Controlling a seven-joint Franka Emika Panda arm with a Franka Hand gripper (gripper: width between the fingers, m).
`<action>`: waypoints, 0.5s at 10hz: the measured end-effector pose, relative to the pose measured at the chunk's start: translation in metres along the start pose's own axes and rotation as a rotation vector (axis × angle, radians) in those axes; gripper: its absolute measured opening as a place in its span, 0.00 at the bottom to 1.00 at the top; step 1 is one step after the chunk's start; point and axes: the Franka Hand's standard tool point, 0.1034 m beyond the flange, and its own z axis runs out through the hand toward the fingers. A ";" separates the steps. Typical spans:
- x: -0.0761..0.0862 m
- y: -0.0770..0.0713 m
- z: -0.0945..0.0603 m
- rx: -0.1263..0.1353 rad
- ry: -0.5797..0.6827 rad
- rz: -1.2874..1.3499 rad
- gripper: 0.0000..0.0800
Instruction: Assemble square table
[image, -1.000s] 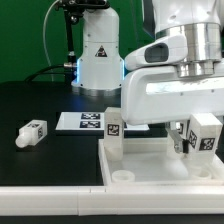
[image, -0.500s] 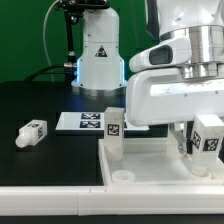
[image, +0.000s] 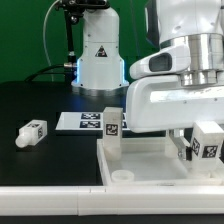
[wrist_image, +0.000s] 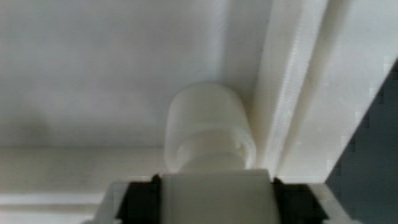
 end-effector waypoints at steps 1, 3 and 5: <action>0.001 0.001 0.000 -0.003 0.010 0.000 0.36; 0.001 0.001 0.000 -0.004 0.012 0.000 0.36; 0.001 0.001 0.001 -0.005 0.012 0.000 0.46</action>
Offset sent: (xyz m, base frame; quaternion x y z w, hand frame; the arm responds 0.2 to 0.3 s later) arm 0.0000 0.0000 0.0000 0.0000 0.0000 0.0000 1.0000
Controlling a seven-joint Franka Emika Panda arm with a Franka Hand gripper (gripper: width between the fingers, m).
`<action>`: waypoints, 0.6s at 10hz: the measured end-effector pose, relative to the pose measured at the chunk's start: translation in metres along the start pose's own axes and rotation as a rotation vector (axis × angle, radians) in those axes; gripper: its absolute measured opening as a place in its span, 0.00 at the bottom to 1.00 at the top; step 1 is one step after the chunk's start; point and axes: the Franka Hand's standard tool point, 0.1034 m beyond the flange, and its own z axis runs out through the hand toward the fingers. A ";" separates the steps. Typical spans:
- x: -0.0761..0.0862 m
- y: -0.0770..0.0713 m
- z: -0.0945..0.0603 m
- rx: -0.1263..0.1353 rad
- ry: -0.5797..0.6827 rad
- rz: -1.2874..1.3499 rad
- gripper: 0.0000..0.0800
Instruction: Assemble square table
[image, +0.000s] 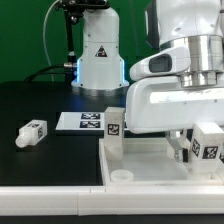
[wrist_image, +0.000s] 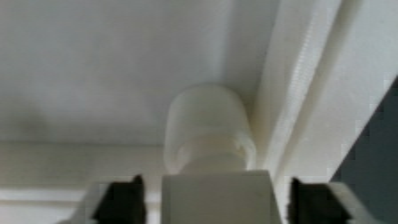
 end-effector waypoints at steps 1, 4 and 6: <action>0.000 0.000 0.000 0.000 0.000 0.000 0.63; -0.001 0.000 0.000 0.004 -0.016 0.007 0.80; 0.013 -0.002 -0.020 0.042 -0.112 0.053 0.81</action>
Offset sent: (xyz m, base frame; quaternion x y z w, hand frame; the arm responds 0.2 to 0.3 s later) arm 0.0000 0.0000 0.0000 0.0000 0.0000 0.0000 1.0000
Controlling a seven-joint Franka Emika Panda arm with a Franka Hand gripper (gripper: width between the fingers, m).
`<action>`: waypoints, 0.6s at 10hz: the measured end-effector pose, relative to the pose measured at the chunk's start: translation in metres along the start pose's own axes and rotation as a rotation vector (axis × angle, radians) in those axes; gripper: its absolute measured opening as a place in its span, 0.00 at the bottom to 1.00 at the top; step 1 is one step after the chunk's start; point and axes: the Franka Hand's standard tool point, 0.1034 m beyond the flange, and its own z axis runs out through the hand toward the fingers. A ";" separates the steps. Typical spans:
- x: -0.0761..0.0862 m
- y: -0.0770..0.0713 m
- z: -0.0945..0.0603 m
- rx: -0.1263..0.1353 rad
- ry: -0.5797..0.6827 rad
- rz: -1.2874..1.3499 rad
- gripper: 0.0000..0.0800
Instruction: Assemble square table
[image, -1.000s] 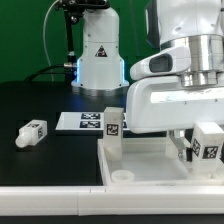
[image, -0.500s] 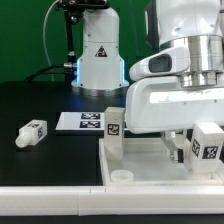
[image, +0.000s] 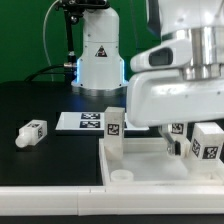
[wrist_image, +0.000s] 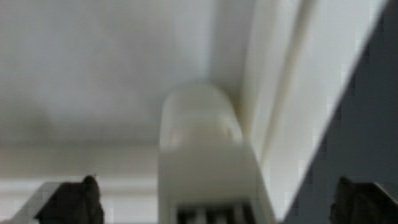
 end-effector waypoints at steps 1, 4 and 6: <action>0.005 -0.002 -0.008 0.013 -0.024 0.011 0.81; 0.008 -0.007 -0.014 0.041 -0.260 0.026 0.81; 0.008 -0.003 -0.009 0.058 -0.421 0.017 0.81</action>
Offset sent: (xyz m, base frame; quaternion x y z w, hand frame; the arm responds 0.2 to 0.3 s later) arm 0.0143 0.0005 -0.0045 -0.0088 -0.1831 -0.0082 0.9830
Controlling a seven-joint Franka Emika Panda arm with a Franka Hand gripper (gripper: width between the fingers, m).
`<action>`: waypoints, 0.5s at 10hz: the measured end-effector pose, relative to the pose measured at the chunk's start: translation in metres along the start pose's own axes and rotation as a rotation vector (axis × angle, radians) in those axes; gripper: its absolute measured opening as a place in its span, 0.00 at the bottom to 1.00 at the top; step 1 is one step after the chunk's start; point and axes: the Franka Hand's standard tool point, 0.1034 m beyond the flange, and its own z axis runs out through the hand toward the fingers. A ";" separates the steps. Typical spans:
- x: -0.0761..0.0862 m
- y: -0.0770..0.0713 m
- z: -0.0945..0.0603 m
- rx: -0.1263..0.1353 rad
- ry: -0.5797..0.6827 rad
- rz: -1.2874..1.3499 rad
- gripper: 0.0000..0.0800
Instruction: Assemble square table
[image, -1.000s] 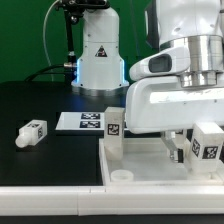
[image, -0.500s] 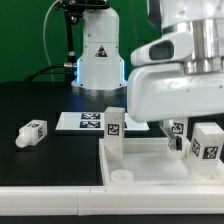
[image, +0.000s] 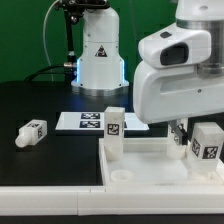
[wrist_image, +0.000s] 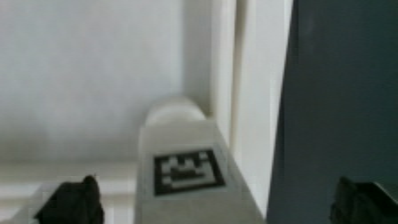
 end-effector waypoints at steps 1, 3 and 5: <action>0.002 0.001 -0.001 0.007 -0.053 0.018 0.81; 0.011 -0.001 0.000 0.003 -0.052 0.070 0.81; 0.010 0.000 0.001 0.003 -0.051 0.082 0.69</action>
Offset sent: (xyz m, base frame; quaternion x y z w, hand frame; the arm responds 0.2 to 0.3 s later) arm 0.0000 0.0000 0.0000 0.0000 0.0000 0.0650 0.9979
